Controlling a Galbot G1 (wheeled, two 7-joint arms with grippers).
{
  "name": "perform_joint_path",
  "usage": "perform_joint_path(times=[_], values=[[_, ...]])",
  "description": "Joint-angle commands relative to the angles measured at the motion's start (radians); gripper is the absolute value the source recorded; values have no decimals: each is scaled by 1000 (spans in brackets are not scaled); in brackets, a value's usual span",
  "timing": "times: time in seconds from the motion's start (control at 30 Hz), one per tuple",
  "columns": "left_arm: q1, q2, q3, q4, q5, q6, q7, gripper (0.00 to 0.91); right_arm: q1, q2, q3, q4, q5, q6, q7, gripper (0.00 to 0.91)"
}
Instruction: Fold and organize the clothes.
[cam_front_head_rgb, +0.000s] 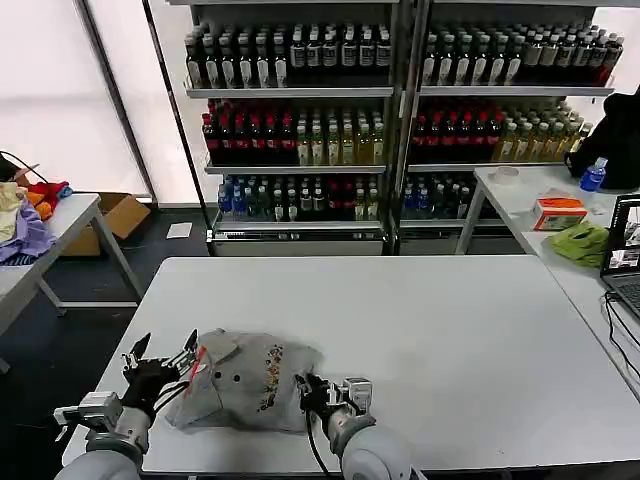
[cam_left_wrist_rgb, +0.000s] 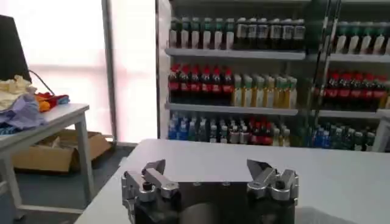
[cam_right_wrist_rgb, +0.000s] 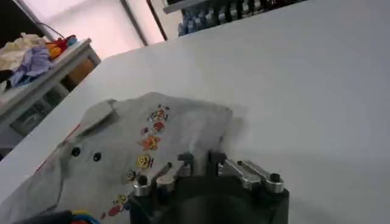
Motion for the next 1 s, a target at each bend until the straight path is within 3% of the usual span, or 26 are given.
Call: perform_joint_path(times=[0.03,0.3,0.5,0.67,0.9,0.93,0.97,1.0], values=[[3,-1,-1,1,1,1,-1,907,-21,1,16,-8,-13,-1,10,0],[-2,-5,-2,-2,-3,0,-4,907,-33,-65,108,62,-24,-2,-1,0],[-14,-10,-9,5,-1,-15,-5,907,-59,-181,273,137,-29,-4,-32,0],[-8,-23,-12,13,-2,-28,-2,907,-103,-322,443,122,-91,-3,-130,0],[-11,-41,17,18,6,-30,-1,907,-134,-377,596,9,-167,-2,-204,0],[-11,-41,19,18,8,-30,-1,907,-134,-375,597,5,-172,-2,-203,30],[-10,-42,24,18,12,-29,-1,907,-140,-366,608,-7,-188,-2,-203,232],[-10,-43,27,18,14,-28,-1,907,-149,-360,616,-10,-197,-3,-211,574]])
